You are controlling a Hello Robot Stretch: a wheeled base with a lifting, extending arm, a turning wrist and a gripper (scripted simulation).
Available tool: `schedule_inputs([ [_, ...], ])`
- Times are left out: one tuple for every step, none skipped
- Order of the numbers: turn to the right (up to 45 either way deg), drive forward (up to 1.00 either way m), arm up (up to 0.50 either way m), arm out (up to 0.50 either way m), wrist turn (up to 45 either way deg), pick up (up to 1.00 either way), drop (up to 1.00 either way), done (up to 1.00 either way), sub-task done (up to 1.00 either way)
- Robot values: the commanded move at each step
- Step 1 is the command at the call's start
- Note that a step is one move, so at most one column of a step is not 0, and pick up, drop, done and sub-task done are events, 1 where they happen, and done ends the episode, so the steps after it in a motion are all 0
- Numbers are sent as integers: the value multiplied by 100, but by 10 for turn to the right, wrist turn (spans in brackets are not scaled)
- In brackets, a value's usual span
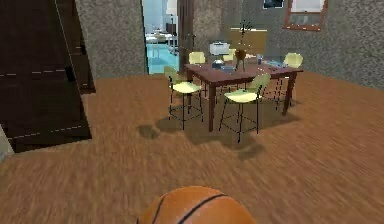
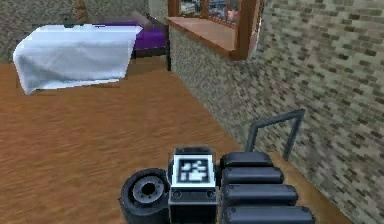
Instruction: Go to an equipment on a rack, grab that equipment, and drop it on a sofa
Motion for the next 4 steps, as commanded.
schedule_inputs([
  [-240, 0, 0, 0, 0, 0, 0, 0, 0],
  [0, 100, 0, 0, 0, 0, 0, 0, 0],
  [0, 100, 0, 0, 0, 0, 0, 0, 0],
  [-120, 0, 0, 0, 0, 0, 0, 0, 0],
])
